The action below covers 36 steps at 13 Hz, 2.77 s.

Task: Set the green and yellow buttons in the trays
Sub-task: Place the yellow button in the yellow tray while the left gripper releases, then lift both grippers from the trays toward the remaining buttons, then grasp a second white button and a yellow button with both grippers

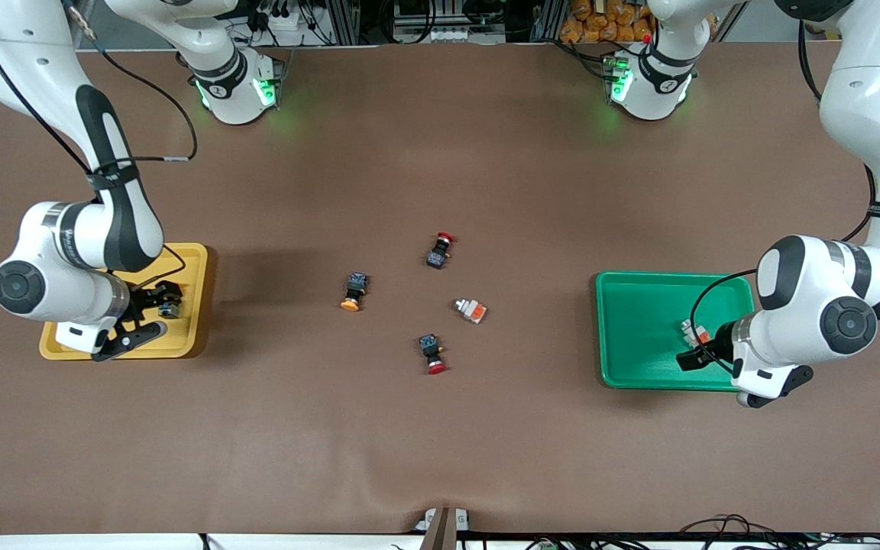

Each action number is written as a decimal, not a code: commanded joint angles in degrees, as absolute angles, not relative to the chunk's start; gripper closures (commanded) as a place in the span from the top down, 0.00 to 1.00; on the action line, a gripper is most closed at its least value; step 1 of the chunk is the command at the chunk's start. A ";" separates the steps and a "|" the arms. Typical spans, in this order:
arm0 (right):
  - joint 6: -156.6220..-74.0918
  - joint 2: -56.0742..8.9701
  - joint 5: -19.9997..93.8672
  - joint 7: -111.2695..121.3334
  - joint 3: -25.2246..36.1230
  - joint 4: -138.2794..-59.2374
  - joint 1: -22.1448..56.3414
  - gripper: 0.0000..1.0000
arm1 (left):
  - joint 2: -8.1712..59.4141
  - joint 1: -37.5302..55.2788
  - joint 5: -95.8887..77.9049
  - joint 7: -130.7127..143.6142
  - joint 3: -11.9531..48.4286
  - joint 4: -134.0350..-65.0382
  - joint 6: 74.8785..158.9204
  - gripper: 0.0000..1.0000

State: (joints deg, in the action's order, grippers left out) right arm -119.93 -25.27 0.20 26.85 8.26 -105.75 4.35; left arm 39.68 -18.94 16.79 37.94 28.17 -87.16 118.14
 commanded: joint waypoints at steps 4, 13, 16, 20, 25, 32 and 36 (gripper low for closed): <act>-116.72 -21.36 8.17 8.12 7.03 -102.66 10.35 1.00 | 38.58 -16.53 16.00 44.81 30.85 -86.22 117.25 1.00; -118.99 -24.07 14.41 -25.65 6.33 -93.88 20.82 1.00 | 38.32 -6.08 16.08 62.57 31.29 -86.13 116.81 1.00; -122.94 -27.50 14.50 -26.10 5.54 -92.99 24.23 1.00 | 40.16 -3.27 15.99 66.26 31.29 -86.13 117.51 1.00; -129.69 -33.64 14.32 -38.46 5.62 -91.24 33.64 1.00 | 42.26 1.47 15.73 72.75 31.20 -84.65 118.91 1.00; -132.10 -39.11 9.78 -39.67 5.63 -87.89 37.97 1.00 | 45.95 7.38 15.64 84.96 28.74 -82.79 123.90 1.00; -129.11 -38.93 0.88 -36.90 5.71 -97.91 38.41 1.00 | 49.66 11.07 13.37 95.88 28.74 -82.88 132.63 1.00; -129.02 -39.20 0.97 -41.31 5.71 -98.43 38.76 1.00 | 50.45 13.18 12.57 98.44 28.74 -83.06 132.71 1.00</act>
State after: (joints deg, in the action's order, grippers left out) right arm -129.06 -39.97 2.02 -39.22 5.48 -97.20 38.00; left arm 49.48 11.99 13.55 97.51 29.31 -84.28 132.71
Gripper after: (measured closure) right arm 0.000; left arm 0.000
